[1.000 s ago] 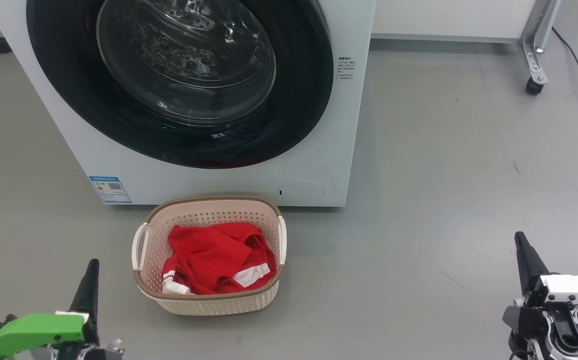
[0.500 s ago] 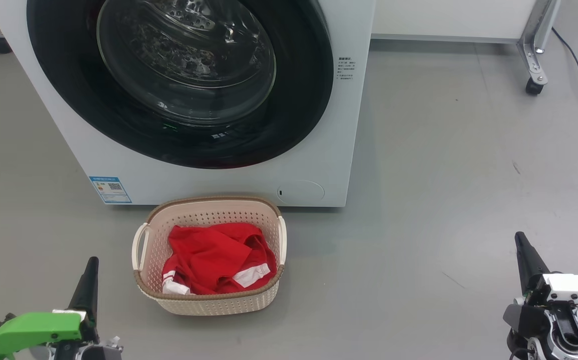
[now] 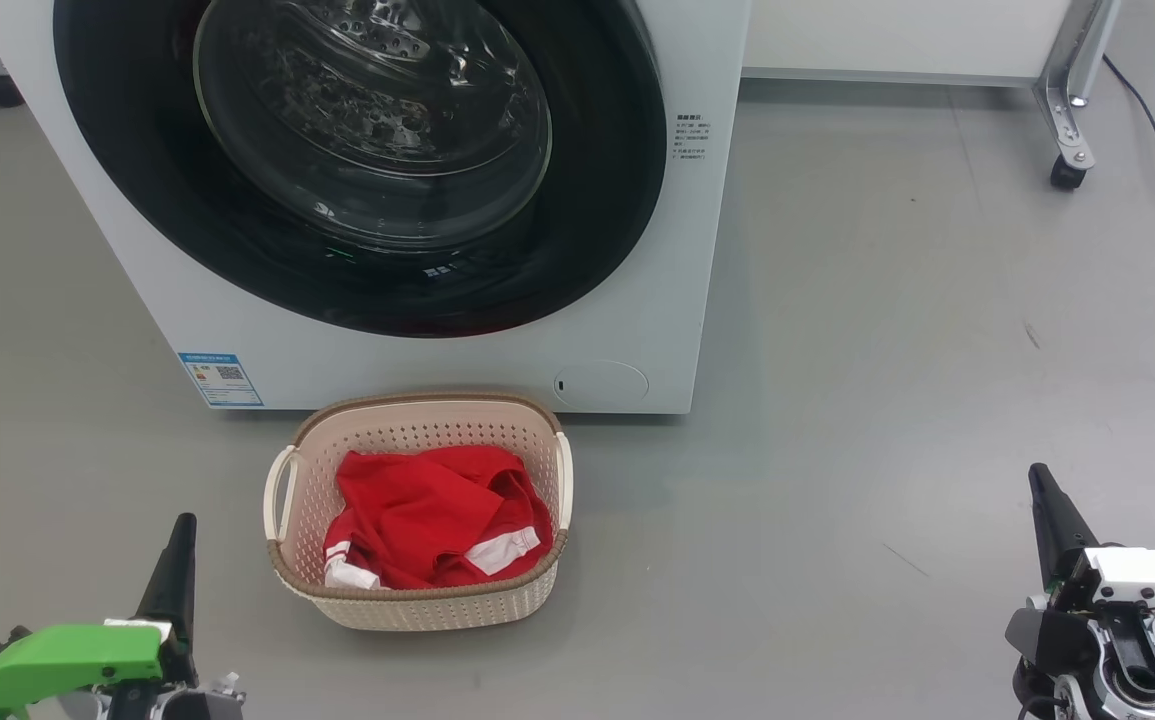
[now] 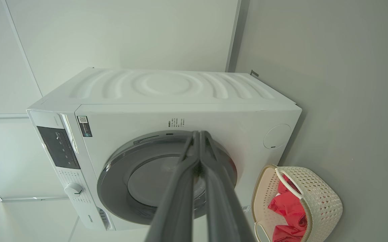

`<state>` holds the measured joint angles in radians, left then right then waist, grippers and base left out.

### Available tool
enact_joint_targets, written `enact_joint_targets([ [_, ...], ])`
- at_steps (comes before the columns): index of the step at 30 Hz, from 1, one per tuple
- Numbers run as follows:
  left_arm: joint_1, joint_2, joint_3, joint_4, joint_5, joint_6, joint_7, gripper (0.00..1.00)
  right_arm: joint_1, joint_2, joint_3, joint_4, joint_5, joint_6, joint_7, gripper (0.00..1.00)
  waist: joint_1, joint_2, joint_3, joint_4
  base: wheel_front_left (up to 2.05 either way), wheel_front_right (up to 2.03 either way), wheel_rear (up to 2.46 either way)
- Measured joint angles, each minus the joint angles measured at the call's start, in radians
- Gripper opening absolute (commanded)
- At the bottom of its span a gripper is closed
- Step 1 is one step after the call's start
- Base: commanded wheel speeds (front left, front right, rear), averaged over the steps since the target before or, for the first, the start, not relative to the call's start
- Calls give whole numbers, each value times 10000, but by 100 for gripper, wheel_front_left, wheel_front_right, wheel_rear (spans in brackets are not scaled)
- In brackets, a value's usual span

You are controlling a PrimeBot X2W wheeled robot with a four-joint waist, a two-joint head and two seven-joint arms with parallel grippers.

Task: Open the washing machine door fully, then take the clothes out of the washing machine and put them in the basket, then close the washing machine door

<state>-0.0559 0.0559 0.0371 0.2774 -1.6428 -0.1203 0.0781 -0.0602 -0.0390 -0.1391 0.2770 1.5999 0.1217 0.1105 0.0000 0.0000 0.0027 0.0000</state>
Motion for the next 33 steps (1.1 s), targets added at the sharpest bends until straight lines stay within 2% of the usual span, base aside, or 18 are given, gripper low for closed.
enact_joint_targets([
  [33,-2,0,36,-6,0,-2,0,0,0,0,2,-2,2,0,-2,0,0,0,1,0,0,0,0],
])
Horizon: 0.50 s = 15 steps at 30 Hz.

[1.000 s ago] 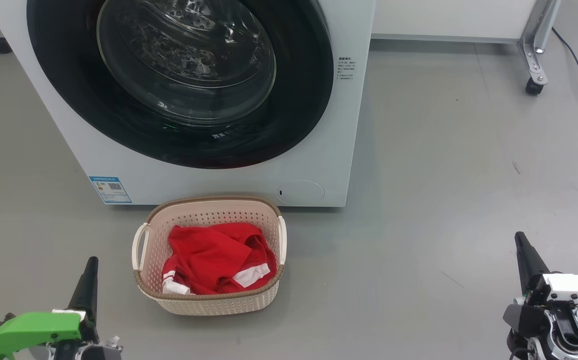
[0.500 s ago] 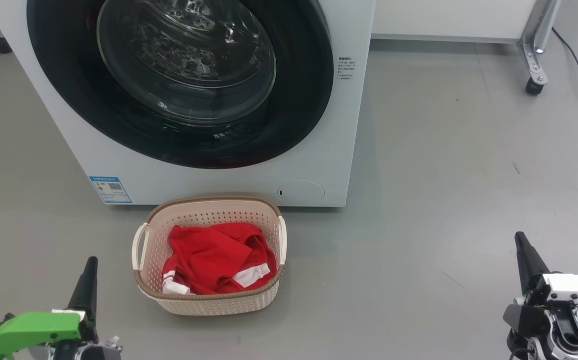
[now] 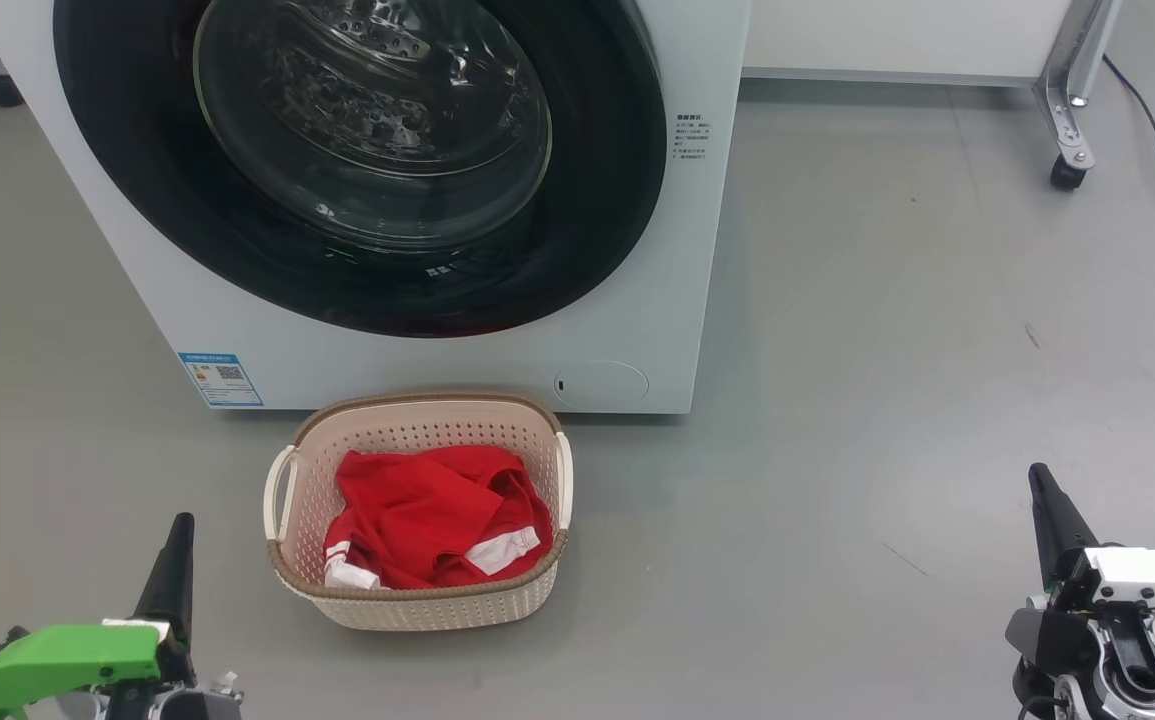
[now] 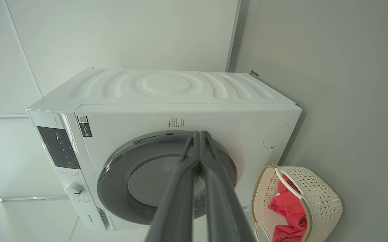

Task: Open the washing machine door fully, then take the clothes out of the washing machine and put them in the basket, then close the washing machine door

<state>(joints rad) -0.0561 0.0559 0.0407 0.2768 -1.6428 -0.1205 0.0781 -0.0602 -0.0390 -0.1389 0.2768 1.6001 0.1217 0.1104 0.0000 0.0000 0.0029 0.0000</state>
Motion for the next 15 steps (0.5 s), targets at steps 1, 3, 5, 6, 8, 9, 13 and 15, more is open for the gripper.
enact_joint_targets([
  [1,0,0,2,0,0,0,0,0,0,0,0,0,0,0,0,0,0,0,0,0,0,0,0],
  [3,0,0,4,-2,0,0,0,0,0,0,0,0,0,0,0,0,0,0,0,0,0,0,0],
  [5,0,0,4,-2,0,0,0,0,0,0,0,0,0,0,0,0,0,0,0,0,0,0,0],
  [6,0,0,6,-2,0,0,0,0,0,0,0,0,0,0,0,0,0,0,0,0,0,0,0],
  [8,0,0,8,-2,0,0,2,0,0,0,0,0,0,0,0,0,0,0,0,0,0,0,0],
  [9,0,0,8,-2,0,0,0,0,0,0,0,0,0,0,0,0,0,0,0,0,0,0,0],
  [13,0,-2,12,-4,0,0,2,0,0,0,0,0,0,0,0,0,0,0,0,0,0,0,0],
  [15,0,-2,12,-4,0,0,2,0,0,0,0,-2,0,0,0,0,0,0,0,0,0,0,0],
])
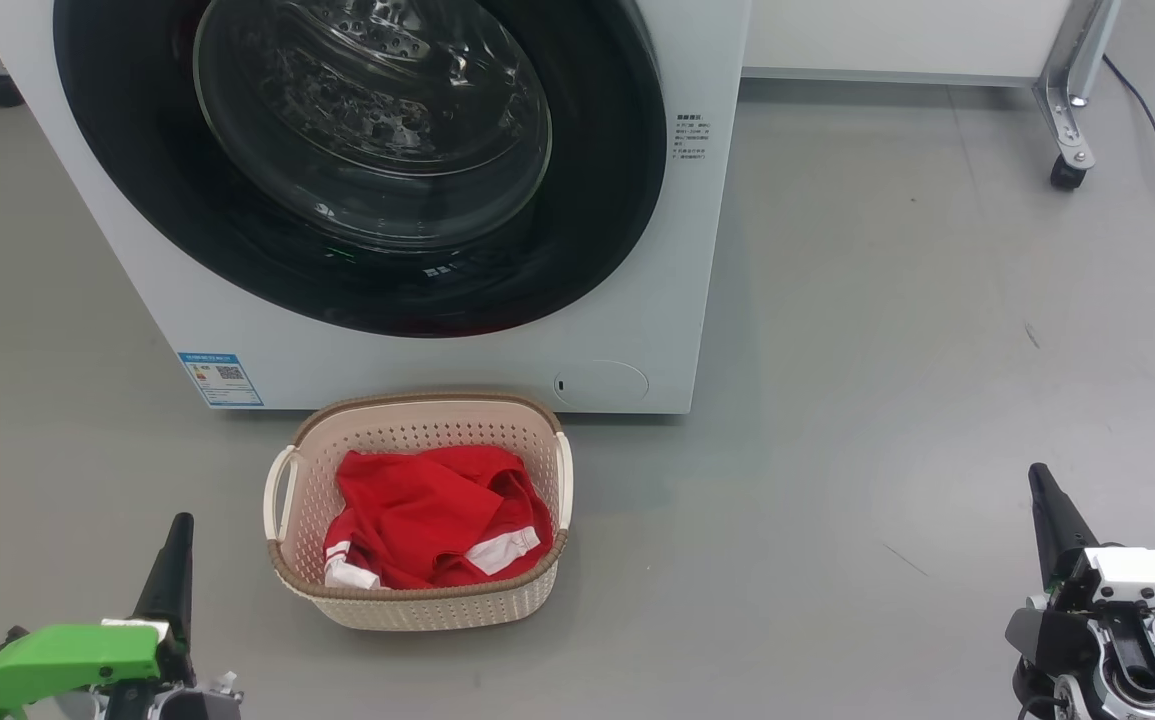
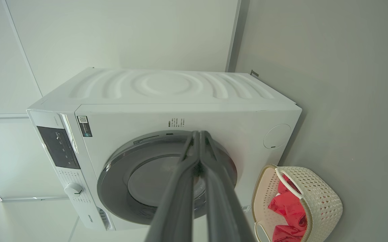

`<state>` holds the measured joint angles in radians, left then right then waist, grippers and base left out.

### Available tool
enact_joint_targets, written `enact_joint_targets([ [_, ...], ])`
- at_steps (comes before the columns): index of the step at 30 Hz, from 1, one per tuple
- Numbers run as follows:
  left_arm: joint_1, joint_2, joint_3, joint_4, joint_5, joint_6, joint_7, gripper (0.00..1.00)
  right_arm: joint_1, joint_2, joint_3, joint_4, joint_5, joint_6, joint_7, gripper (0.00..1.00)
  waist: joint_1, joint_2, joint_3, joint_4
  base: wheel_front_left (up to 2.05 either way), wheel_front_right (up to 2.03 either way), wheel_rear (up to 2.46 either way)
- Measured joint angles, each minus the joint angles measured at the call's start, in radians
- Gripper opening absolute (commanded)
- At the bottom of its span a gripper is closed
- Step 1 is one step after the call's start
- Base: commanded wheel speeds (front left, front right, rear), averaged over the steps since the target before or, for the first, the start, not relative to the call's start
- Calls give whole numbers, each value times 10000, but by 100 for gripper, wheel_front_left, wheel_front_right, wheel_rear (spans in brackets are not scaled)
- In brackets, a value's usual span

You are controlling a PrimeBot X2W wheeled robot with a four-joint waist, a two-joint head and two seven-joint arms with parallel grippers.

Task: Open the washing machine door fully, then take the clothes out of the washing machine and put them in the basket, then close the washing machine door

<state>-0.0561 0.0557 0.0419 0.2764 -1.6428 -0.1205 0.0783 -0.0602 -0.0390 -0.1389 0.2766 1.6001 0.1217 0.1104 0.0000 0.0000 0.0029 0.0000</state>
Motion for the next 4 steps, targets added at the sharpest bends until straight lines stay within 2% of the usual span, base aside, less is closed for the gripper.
enact_joint_targets([
  [4,0,0,2,-2,0,0,0,0,0,0,0,0,0,0,0,0,0,0,0,0,0,0,0],
])
